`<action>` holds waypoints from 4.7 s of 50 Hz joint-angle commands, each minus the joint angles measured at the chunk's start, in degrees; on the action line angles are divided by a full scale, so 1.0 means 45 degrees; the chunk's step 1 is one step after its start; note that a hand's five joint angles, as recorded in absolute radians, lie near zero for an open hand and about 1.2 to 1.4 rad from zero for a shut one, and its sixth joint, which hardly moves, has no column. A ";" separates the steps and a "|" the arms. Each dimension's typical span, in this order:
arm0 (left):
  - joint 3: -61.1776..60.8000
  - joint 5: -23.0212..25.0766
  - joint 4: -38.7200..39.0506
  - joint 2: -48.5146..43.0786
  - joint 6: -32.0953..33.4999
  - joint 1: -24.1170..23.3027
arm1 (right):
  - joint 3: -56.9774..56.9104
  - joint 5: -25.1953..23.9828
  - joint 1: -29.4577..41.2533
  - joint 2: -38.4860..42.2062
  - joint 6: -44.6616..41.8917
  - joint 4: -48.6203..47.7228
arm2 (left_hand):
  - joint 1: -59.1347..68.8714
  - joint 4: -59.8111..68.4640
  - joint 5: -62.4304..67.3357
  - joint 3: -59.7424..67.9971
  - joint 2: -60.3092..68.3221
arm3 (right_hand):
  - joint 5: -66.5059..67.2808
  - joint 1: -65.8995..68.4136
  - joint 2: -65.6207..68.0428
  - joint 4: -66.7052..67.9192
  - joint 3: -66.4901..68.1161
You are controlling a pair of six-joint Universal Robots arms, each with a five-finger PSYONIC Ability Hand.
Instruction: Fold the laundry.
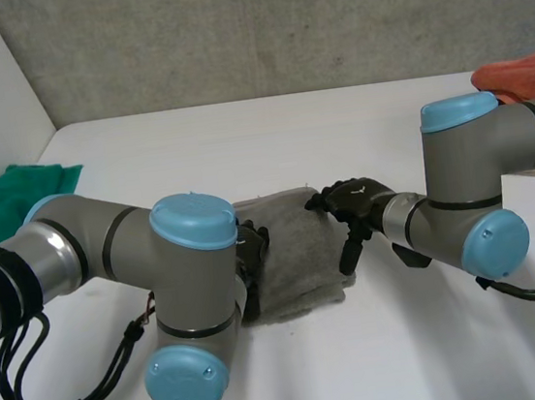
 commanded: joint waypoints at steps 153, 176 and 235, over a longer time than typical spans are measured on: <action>-0.2578 0.7916 0.2434 0.6329 -0.1509 0.0282 | 0.0235 -0.4922 -1.0502 0.1463 0.2906 -1.4928 | 0.0097 -0.0419 -0.0466 -0.0437 -0.0400 | -0.0536 -0.0512 -0.0434 -0.0440 -0.0428; -0.2519 0.7759 0.2434 0.6894 -0.1567 0.0125 | 0.0453 0.1950 -1.2689 -0.3539 -0.6642 -0.3537 | 0.0023 -0.0494 -0.0540 -0.0511 -0.0475 | -0.0536 -0.0512 -0.0434 -0.0440 -0.0428; -0.1327 0.2642 0.6243 0.3044 0.4082 0.7004 | 1.0218 -0.0119 -0.2083 -0.7563 -0.5005 -0.7757 | 1.5531 1.5014 1.4968 1.4997 1.5033 | -0.0536 -0.0512 -0.0434 -0.0440 -0.0428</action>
